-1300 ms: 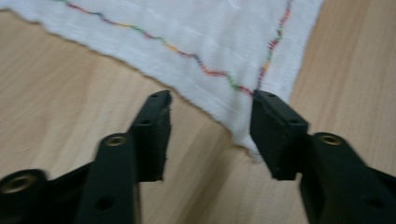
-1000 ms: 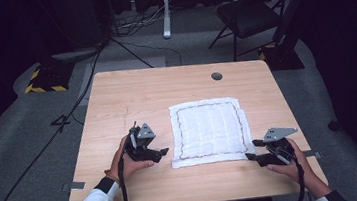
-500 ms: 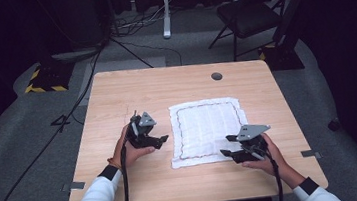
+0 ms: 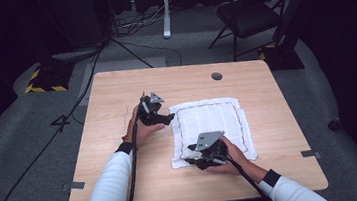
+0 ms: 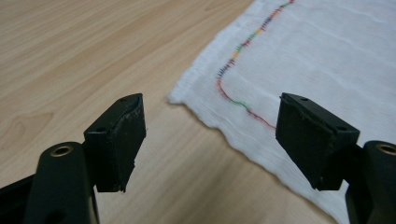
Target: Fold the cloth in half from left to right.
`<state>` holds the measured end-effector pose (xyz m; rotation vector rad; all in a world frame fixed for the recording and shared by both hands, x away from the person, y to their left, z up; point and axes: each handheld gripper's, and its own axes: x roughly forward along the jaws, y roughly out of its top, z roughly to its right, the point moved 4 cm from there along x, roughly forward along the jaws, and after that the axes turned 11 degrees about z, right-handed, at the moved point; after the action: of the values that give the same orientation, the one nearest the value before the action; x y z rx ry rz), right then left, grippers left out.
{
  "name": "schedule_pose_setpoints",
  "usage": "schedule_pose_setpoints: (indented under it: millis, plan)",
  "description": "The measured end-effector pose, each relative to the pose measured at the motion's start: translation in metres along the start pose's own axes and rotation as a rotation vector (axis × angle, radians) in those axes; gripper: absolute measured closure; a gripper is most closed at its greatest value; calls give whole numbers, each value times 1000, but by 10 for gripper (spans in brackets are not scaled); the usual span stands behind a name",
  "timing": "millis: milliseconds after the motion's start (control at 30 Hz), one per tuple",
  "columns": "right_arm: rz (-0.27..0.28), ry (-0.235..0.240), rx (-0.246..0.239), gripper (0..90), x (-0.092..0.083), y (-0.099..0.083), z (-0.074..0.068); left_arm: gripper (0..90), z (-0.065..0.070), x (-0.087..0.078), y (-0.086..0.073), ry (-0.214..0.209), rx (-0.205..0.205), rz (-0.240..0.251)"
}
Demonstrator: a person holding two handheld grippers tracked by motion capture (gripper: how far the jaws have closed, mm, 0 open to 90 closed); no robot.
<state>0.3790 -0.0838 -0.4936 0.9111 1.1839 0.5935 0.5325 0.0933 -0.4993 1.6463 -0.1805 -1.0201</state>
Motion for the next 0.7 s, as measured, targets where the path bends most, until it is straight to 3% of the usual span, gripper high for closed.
schedule_pose_setpoints:
  millis: [67,233,433,633,700]
  plan:
    - [-4,24,-12,544,10,2,-6,249,-3,11,1,0,-41,-7]
    - [-22,68,-32,555,31,2,-18,239,-3,33,1,6,-49,-31]
    - [-35,57,-25,524,41,0,-21,228,-2,53,2,53,-39,-69]
    - [-50,29,-20,530,44,-2,-19,170,-9,58,0,57,-84,-72]
    - [-51,20,-16,545,46,-3,-19,175,-9,58,-1,52,-77,-66]
